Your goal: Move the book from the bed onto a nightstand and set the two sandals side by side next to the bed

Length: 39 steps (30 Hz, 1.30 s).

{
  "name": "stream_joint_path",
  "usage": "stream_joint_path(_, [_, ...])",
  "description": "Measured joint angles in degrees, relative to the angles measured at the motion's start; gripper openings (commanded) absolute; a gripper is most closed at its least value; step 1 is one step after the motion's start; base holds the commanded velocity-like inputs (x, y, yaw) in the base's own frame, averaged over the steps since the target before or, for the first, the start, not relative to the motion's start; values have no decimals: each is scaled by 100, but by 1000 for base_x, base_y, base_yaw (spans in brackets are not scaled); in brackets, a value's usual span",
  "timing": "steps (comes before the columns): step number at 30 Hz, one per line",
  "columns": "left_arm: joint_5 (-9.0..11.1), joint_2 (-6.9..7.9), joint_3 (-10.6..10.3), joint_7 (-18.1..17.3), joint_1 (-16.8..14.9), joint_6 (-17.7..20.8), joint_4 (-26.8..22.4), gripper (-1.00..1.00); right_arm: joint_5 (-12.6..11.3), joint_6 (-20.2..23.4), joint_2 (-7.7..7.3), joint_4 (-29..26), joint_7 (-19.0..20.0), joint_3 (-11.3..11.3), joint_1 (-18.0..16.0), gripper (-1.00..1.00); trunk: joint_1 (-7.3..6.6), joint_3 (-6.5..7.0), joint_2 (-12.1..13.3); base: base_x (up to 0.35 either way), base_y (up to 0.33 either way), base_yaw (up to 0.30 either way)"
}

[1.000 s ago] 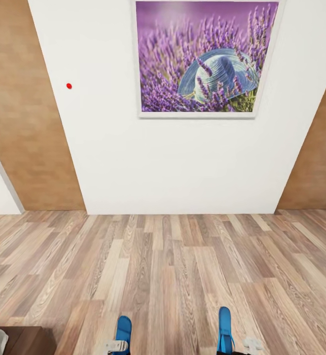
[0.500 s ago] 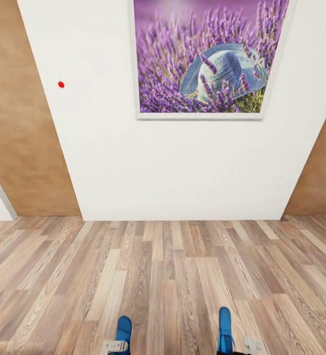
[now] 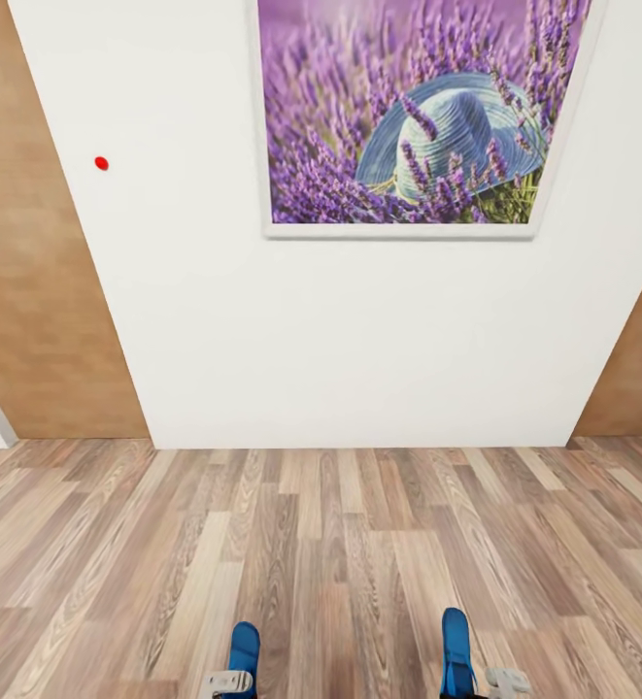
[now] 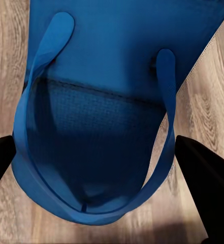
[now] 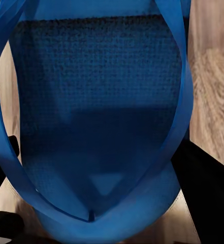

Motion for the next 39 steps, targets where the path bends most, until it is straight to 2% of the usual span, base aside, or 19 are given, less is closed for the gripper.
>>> stream_joint_path(39, [0,0,-1,0,0,0,4,-100,0,0,2,3,-5,-1,0,-100,0,-19,0,322,0,21])
